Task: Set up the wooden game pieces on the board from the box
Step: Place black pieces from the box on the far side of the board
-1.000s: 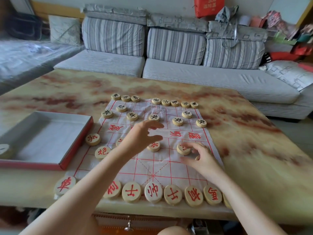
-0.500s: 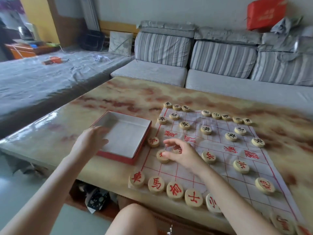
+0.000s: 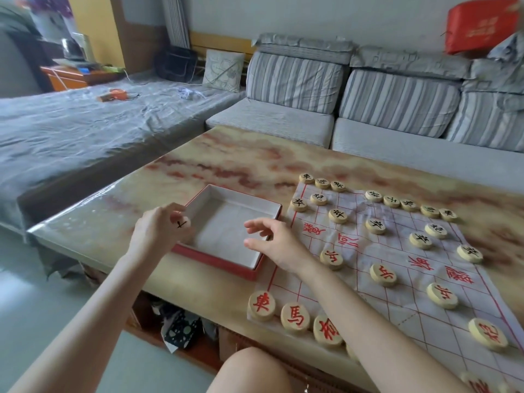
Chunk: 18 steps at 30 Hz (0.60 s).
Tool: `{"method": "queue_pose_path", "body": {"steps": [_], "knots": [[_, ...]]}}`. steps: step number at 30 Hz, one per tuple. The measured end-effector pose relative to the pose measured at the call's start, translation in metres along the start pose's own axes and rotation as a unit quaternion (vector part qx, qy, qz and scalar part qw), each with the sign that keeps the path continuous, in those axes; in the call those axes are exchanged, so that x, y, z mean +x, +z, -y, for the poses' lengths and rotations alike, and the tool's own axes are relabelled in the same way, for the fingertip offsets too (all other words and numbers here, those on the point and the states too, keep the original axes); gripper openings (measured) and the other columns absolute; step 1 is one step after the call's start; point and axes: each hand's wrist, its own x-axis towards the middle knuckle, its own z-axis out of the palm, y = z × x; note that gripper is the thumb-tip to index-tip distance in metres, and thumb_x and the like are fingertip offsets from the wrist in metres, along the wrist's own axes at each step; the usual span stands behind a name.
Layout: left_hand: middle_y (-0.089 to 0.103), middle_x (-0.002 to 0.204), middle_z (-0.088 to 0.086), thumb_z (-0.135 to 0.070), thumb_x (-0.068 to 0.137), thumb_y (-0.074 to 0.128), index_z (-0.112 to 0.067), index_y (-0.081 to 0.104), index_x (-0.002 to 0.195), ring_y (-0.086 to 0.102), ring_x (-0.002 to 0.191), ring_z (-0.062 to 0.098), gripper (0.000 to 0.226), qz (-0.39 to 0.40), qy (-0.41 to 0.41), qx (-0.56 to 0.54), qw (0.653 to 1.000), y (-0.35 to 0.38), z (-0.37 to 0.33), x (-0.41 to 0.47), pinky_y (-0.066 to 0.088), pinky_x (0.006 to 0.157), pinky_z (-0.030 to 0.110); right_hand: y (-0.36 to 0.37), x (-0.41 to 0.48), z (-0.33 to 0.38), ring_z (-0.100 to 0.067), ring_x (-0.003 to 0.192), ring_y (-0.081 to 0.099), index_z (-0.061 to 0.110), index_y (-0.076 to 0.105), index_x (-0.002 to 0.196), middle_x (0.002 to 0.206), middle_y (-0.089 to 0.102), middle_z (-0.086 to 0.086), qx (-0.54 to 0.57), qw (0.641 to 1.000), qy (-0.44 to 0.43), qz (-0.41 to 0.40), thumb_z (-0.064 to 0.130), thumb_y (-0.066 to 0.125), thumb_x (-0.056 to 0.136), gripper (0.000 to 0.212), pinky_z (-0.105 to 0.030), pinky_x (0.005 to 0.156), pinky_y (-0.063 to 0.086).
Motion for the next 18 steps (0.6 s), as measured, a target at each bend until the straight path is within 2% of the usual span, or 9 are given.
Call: {"method": "queue_pose_path", "body": {"steps": [3,7,10,13,18], "knots": [[0.072,0.093,0.0,-0.027,0.067,0.079,-0.02,0.066,0.106,0.064,0.09,0.018,0.042,-0.033,-0.019,-0.089,0.995,-0.006,0.004,-0.003,0.05,0.083,0.032,0.02,0.026,0.01,-0.017,0.102,0.052,0.019,0.06,0.114,0.105,0.062,0.004,-0.017,1.0,-0.009,0.021,0.019,0.066,0.082,0.033,-0.026,0.091,0.041],[0.071,0.097,0.003,-0.027,0.066,0.081,-0.019,0.066,0.106,0.065,0.088,0.02,0.044,-0.052,-0.028,-0.095,0.994,-0.013,0.012,-0.005,0.052,0.083,0.036,0.055,0.056,0.019,-0.014,0.092,0.051,0.011,0.055,0.122,0.105,0.056,0.0,-0.043,0.994,0.017,0.103,0.012,0.067,0.082,0.042,-0.024,0.083,0.04],[0.07,0.1,0.005,-0.026,0.064,0.082,-0.018,0.063,0.11,0.064,0.087,0.021,0.05,-0.042,-0.032,-0.097,0.994,-0.015,0.017,-0.006,0.053,0.083,0.038,0.081,0.072,0.019,-0.016,0.102,0.051,0.013,0.053,0.127,0.118,0.057,-0.005,-0.067,0.988,0.032,0.138,0.013,0.071,0.079,0.052,-0.026,0.093,0.039],[0.069,0.101,0.002,-0.027,0.065,0.081,-0.019,0.062,0.111,0.061,0.086,0.016,0.05,-0.044,-0.031,-0.1,0.994,-0.016,0.021,-0.008,0.05,0.079,0.032,0.097,0.084,0.018,-0.022,0.12,0.049,0.015,0.054,0.127,0.127,0.056,-0.008,-0.087,0.988,0.017,0.128,0.017,0.074,0.076,0.055,-0.031,0.104,0.038],[0.067,0.099,-0.001,-0.022,0.068,0.08,-0.019,0.064,0.11,0.06,0.087,0.011,0.045,-0.039,-0.04,-0.111,0.992,-0.016,0.025,-0.008,0.043,0.075,0.024,0.107,0.095,0.018,-0.028,0.124,0.042,0.018,0.053,0.131,0.13,0.044,-0.011,-0.132,0.98,-0.006,0.146,0.026,0.071,0.079,0.056,-0.039,0.107,0.037]]}}
